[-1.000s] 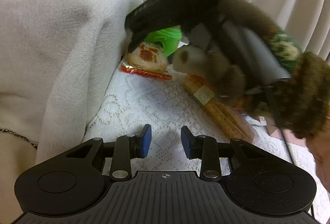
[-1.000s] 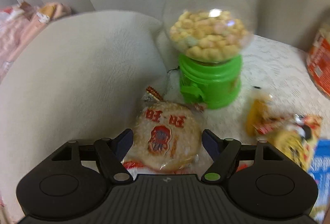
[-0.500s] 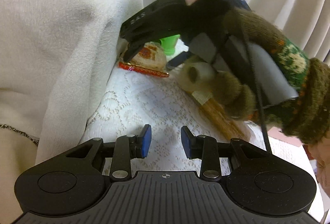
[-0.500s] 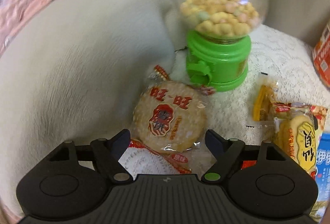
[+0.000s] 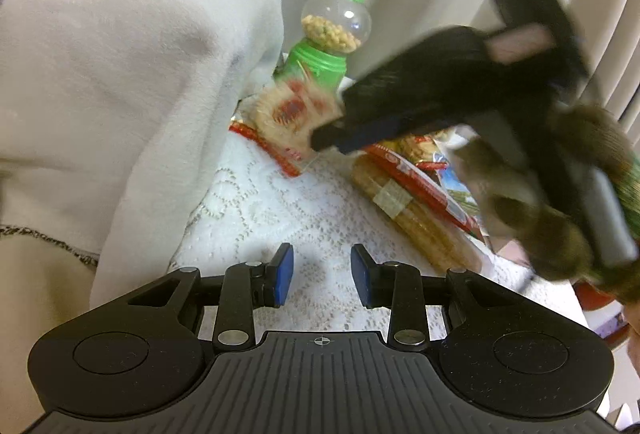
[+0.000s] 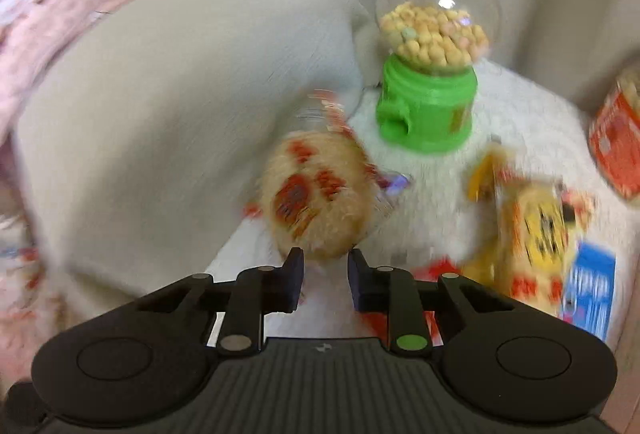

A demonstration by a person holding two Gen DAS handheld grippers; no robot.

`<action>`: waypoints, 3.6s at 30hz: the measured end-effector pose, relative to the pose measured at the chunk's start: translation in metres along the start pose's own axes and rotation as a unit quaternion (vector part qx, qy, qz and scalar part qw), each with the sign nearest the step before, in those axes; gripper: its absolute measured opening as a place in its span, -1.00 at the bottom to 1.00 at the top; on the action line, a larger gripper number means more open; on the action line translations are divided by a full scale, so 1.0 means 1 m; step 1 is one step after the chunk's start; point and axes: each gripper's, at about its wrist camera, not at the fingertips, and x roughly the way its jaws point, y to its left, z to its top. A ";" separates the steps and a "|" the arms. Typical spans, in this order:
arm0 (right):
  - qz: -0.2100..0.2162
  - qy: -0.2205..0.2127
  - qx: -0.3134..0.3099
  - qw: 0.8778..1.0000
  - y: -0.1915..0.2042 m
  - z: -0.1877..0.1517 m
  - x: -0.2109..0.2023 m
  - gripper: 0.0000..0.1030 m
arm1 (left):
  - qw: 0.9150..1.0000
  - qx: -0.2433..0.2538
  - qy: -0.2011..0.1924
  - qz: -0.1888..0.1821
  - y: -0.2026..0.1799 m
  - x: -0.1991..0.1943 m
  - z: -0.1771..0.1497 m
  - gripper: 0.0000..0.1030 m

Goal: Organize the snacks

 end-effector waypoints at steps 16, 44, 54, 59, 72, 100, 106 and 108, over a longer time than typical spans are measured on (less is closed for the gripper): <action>-0.052 -0.075 0.003 0.996 -0.010 0.012 -0.021 0.69 | 1.000 0.020 -0.010 0.014 -0.013 -0.011 -0.004 -0.30; -0.020 0.021 -0.014 0.999 -0.034 -0.019 -0.003 -0.03 | 0.999 -0.020 -0.031 0.004 0.007 -0.024 0.005 -0.30; -0.055 -0.054 0.032 0.997 -0.058 -0.061 -0.065 0.10 | 0.999 -0.003 -0.033 0.011 -0.003 -0.023 0.011 -0.30; -0.064 -0.078 0.079 0.992 -0.078 -0.098 -0.082 0.35 | 0.999 -0.014 -0.026 0.025 -0.002 -0.009 0.027 -0.30; -0.029 -0.119 0.117 0.986 -0.103 -0.180 -0.088 0.49 | 0.991 0.102 0.016 0.079 -0.036 0.067 0.091 -0.36; -0.092 -0.111 0.156 0.977 -0.113 -0.193 -0.088 0.51 | 0.993 0.067 0.095 -0.009 -0.037 0.019 0.031 -0.11; -0.096 -0.112 0.172 0.974 -0.120 -0.210 -0.098 0.52 | 0.997 0.081 0.017 -0.005 -0.036 0.010 0.049 -0.11; -0.096 -0.116 0.172 0.974 -0.116 -0.214 -0.101 0.52 | 0.996 0.085 0.040 0.001 -0.033 0.026 0.052 -0.11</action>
